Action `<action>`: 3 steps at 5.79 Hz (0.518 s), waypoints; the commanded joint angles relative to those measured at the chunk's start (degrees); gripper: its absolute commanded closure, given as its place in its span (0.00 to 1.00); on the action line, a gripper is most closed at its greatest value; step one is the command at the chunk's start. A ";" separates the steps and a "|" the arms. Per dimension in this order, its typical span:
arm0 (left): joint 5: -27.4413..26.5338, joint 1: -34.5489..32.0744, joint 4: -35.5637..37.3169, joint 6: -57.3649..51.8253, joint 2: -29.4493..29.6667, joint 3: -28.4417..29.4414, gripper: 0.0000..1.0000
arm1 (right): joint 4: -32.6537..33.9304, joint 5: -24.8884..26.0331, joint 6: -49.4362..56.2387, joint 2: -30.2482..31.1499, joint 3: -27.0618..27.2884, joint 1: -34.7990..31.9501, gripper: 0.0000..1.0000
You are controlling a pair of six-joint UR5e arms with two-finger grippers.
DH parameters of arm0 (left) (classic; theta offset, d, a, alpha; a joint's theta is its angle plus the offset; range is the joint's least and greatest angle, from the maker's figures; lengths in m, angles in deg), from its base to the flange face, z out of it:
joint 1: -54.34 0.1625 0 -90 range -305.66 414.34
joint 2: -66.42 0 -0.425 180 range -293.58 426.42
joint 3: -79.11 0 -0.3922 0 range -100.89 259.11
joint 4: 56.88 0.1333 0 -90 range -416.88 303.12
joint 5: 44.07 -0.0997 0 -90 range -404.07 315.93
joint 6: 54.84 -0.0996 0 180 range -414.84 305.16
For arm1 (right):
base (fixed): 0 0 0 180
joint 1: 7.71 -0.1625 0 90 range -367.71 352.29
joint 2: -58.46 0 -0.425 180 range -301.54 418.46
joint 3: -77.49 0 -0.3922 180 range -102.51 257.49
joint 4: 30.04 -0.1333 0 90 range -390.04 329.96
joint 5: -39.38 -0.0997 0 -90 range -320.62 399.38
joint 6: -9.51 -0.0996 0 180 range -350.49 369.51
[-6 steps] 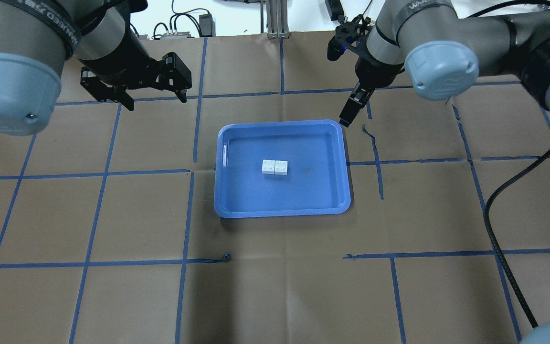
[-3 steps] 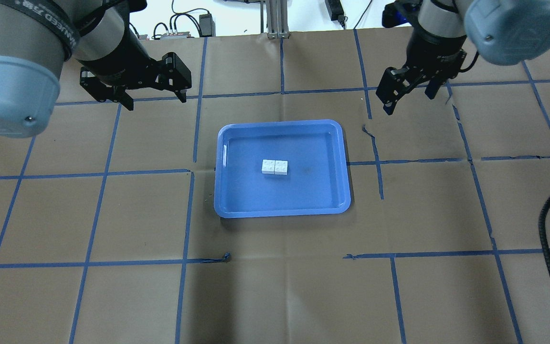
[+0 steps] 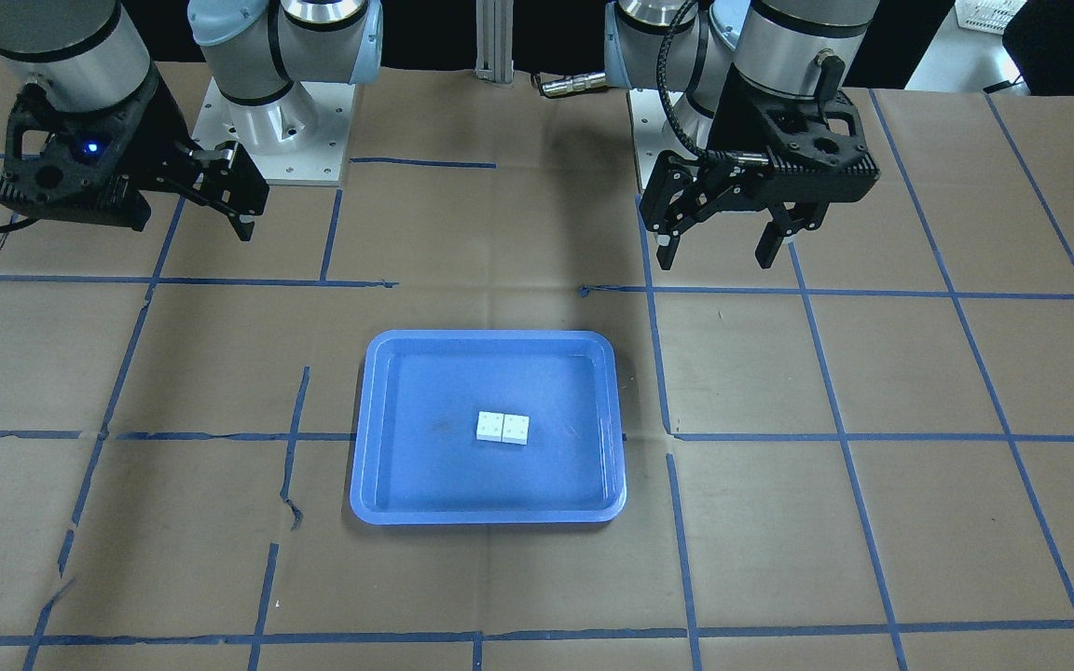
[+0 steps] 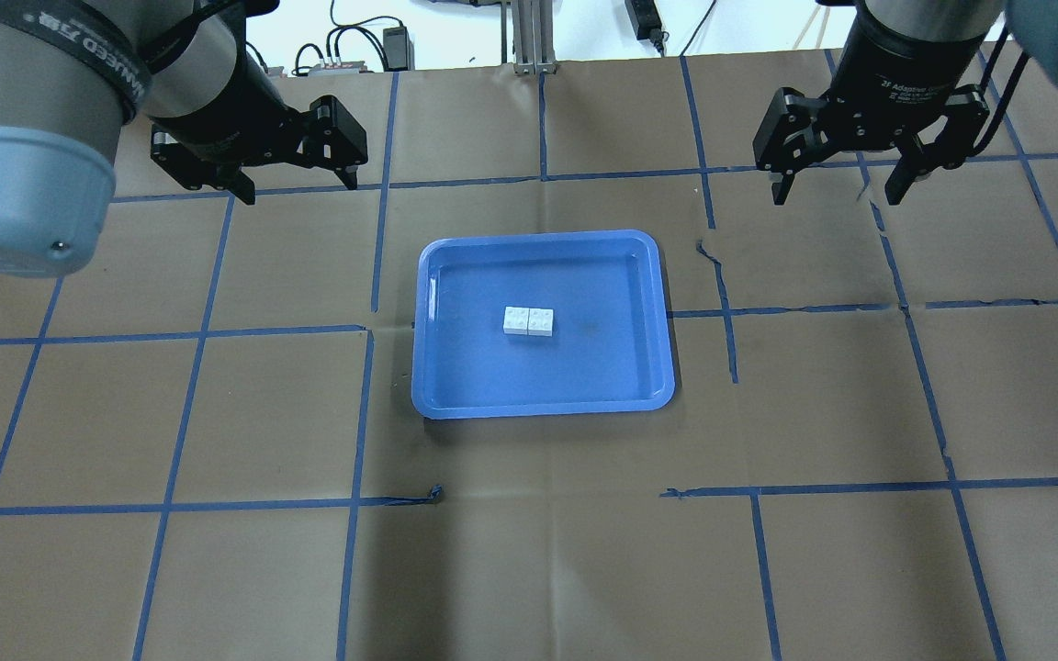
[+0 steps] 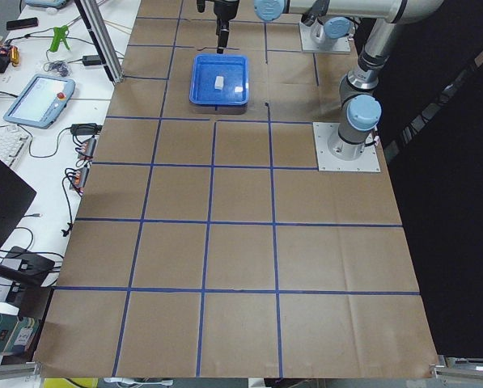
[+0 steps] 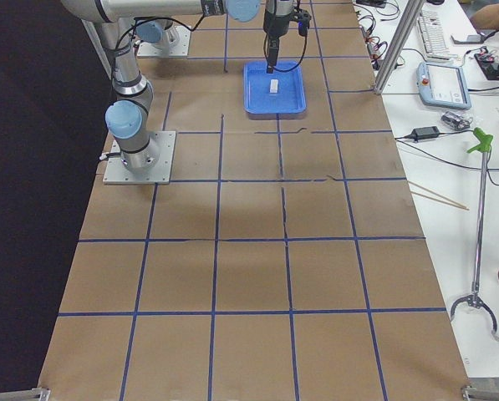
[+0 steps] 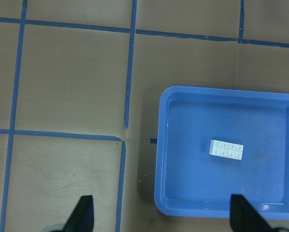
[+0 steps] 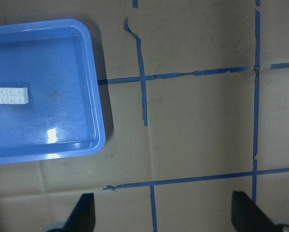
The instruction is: Assemble white blocks and place on blue tray
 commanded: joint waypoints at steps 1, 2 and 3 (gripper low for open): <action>-0.06 0.13 0.62 -0.48 -0.60 -0.76 0.01 | 0.05 -0.22 -2.30 -0.12 -0.21 -1.66 0.00; 0.29 0.30 1.24 -0.05 -0.68 -0.67 0.01 | 0.14 -0.23 -2.29 -0.13 -0.12 -1.66 0.00; 0.20 0.39 1.24 -0.48 -0.60 -0.75 0.01 | 0.14 -0.14 -2.12 -0.21 -0.03 -1.58 0.00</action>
